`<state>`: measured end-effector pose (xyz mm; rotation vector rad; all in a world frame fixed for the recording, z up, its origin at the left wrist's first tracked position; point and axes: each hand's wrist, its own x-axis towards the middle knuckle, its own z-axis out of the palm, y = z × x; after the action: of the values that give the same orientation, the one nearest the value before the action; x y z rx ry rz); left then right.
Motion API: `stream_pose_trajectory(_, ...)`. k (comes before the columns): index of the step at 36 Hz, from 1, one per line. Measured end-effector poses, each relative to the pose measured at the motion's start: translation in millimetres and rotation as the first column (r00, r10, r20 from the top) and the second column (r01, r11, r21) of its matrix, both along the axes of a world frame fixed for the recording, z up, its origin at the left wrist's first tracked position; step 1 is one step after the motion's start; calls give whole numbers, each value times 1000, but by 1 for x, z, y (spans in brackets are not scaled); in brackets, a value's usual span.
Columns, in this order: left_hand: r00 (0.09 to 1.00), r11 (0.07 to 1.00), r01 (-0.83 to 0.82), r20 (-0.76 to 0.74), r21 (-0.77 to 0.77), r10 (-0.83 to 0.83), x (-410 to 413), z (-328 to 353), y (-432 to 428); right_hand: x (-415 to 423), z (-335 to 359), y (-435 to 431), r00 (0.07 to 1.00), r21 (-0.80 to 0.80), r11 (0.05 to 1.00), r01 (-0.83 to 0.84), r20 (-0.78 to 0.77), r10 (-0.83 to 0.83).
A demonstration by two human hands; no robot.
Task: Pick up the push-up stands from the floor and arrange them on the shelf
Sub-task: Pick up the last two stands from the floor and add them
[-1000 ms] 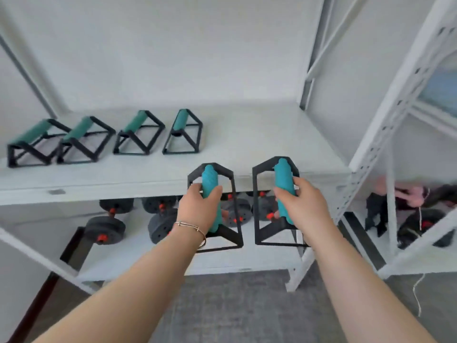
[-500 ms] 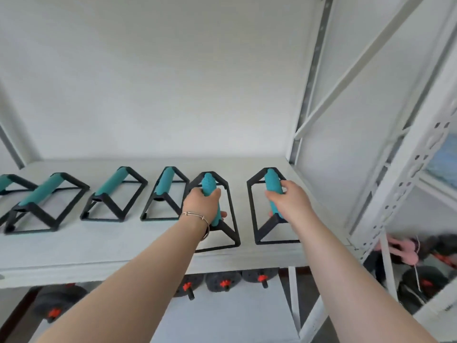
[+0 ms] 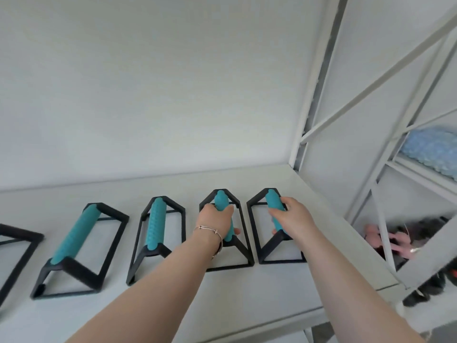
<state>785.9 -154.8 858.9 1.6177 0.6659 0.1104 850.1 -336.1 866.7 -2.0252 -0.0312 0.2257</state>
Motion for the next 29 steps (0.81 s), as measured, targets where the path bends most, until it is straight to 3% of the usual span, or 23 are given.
stream_pose_trajectory(9,999,1000,-5,-48,25,7,4,0,-3,2,-1,-6,997,-133,991,-33,64,41)
stream_pose_trajectory(12,998,975,-9,-63,223,24,0,5,-4,-1,1,-9,997,-138,990,-38,66,47)
stream_pose_trajectory(15,996,820,9,-78,573,44,-13,11,-10,-4,3,-11,985,-230,972,-46,150,82)
stream_pose_trajectory(18,998,607,26,-51,794,24,-31,15,-15,-9,4,-12,953,-366,930,-28,270,135)
stream_pose_trajectory(23,998,398,-43,23,916,54,-69,25,-8,-24,10,-10,808,-505,861,62,531,254)
stream_pose_trajectory(29,981,175,-51,16,983,195,-119,38,21,-54,21,22,620,-454,890,-51,684,384)
